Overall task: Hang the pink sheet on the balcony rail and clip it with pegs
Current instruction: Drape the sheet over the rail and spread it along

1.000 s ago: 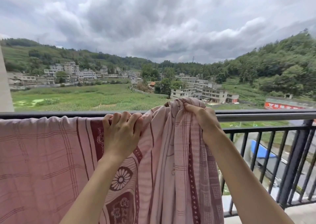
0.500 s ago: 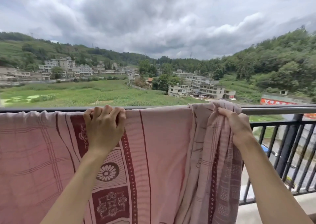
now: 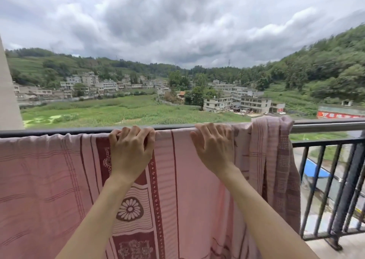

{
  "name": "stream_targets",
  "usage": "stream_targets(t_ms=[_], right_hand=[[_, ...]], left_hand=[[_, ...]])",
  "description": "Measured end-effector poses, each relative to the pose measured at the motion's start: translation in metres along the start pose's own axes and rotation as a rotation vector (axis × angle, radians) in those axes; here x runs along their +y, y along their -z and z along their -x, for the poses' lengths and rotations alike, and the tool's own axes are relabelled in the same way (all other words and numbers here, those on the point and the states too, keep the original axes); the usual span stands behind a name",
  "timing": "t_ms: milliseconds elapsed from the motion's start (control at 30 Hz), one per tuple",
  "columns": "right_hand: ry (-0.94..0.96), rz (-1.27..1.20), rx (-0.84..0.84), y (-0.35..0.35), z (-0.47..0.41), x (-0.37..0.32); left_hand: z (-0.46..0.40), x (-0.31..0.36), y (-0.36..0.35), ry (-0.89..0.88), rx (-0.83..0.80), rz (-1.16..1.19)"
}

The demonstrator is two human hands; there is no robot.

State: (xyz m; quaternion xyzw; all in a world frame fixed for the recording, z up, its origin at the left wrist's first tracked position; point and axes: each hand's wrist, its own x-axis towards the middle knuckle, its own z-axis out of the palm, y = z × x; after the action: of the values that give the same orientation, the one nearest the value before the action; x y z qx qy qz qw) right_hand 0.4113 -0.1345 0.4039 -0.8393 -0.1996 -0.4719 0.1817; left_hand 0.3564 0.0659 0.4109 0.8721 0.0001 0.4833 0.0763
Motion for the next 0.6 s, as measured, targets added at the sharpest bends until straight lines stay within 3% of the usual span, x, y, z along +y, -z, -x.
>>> stream_targets(t_ms=[367,467,600], right_hand=[[-0.187,0.093,-0.004,0.016,-0.007,0.050],[-0.249,0.124,0.008,0.010,-0.009,0.023],[-0.084,-0.108,0.031,-0.003,-0.009,-0.054]], left_hand=[[0.005,-0.008,0.007,-0.063,-0.037,0.012],[0.011,-0.015,0.016,-0.097,0.035,0.117],[0.016,-0.036,0.026,-0.095,0.075,0.127]])
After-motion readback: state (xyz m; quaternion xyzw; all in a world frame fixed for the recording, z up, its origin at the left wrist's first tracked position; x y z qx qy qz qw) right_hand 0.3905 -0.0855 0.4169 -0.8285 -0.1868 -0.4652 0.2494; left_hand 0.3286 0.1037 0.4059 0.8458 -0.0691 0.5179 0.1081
